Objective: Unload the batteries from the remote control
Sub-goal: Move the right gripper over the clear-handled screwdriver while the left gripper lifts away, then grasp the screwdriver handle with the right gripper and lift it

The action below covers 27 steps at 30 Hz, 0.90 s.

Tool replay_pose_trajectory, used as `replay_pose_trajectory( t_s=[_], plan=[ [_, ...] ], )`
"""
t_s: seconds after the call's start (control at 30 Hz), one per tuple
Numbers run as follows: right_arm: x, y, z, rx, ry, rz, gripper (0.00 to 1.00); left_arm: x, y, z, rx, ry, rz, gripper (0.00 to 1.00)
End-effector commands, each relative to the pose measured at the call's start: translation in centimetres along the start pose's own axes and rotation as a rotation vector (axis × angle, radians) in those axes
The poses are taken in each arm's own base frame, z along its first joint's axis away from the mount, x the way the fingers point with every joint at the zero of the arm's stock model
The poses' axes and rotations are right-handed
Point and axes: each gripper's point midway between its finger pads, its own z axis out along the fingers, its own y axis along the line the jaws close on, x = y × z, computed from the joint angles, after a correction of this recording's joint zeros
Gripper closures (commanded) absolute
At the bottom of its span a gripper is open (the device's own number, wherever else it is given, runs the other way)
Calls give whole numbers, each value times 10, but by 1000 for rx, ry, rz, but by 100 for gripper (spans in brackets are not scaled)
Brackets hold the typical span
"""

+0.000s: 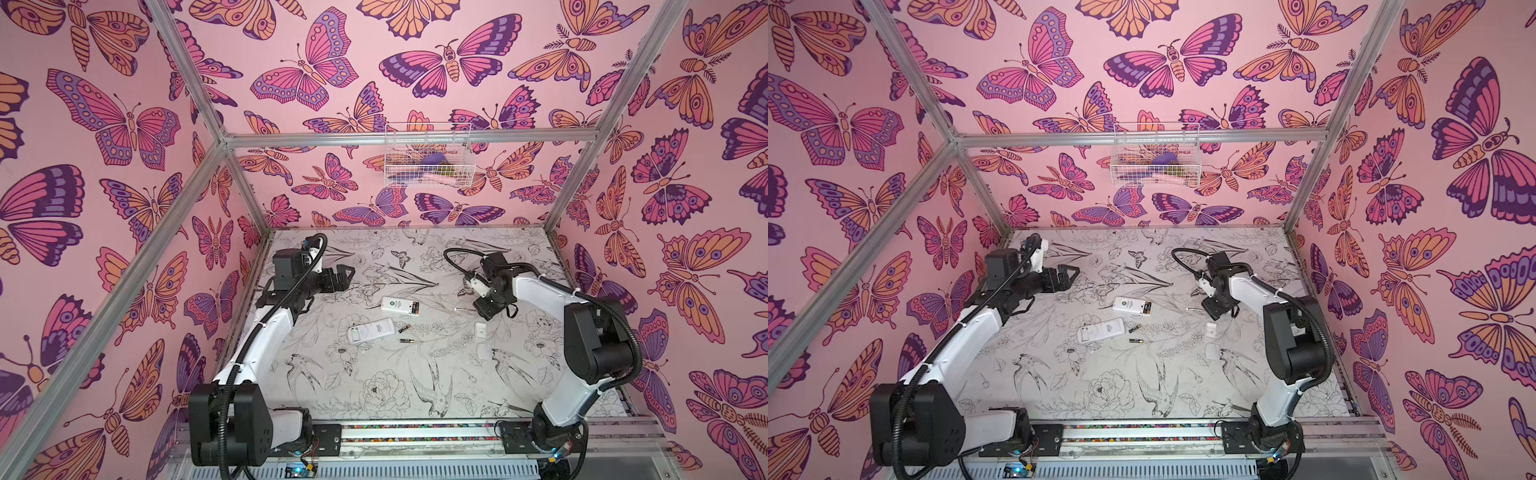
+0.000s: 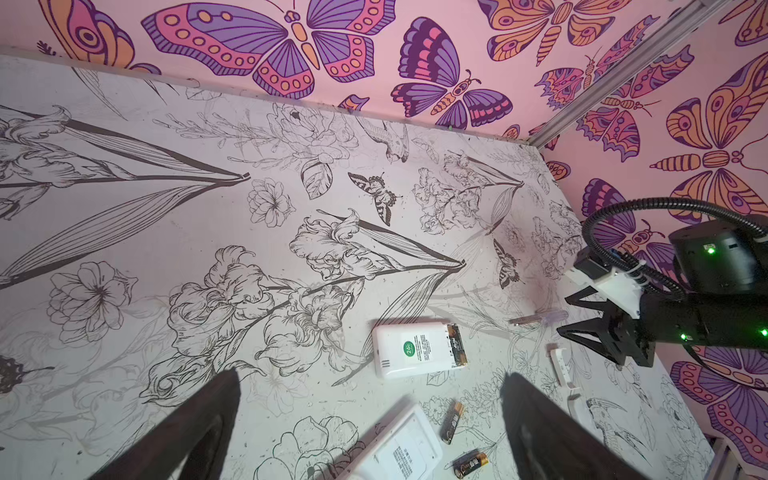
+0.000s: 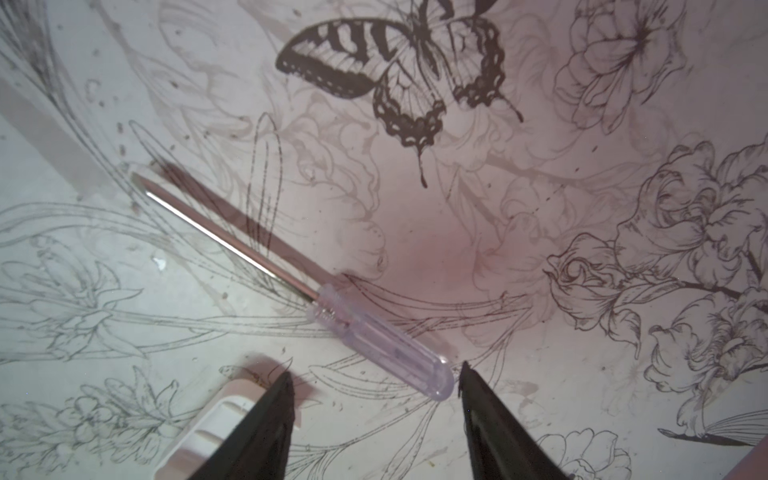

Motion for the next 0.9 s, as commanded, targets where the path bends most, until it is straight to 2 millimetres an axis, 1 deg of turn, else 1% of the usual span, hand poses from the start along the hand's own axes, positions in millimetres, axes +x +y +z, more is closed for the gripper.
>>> replay_pose_trajectory(
  t_s=[0.0,0.13,0.27,0.4,0.47,0.5,0.57,0.63,0.77,0.87],
  plan=[
    [-4,-9,8,12,11,-10,37,3,3,-2,4,-7,13,0],
    [-2,-4,14,-17,28,-15,41,0,2,-3,8,-12,7,0],
    [0,-4,21,-14,41,-11,46,3,4,-2,3,-12,13,0],
    [12,0,28,-20,84,-20,50,1,5,-2,0,-13,18,0],
    [11,-1,31,-15,92,-17,52,2,6,-1,-1,-15,22,0],
    [9,-2,33,-19,93,-11,56,2,6,-1,0,-15,23,0],
    [12,3,31,-46,108,-14,62,1,4,-2,10,-15,22,0],
    [16,4,32,-45,114,-24,65,1,4,-3,11,-15,28,0],
    [11,6,30,-55,95,-19,69,1,4,-3,14,-18,32,0],
    [11,9,25,-68,76,-28,77,-1,5,-4,9,-18,33,0]
  ],
)
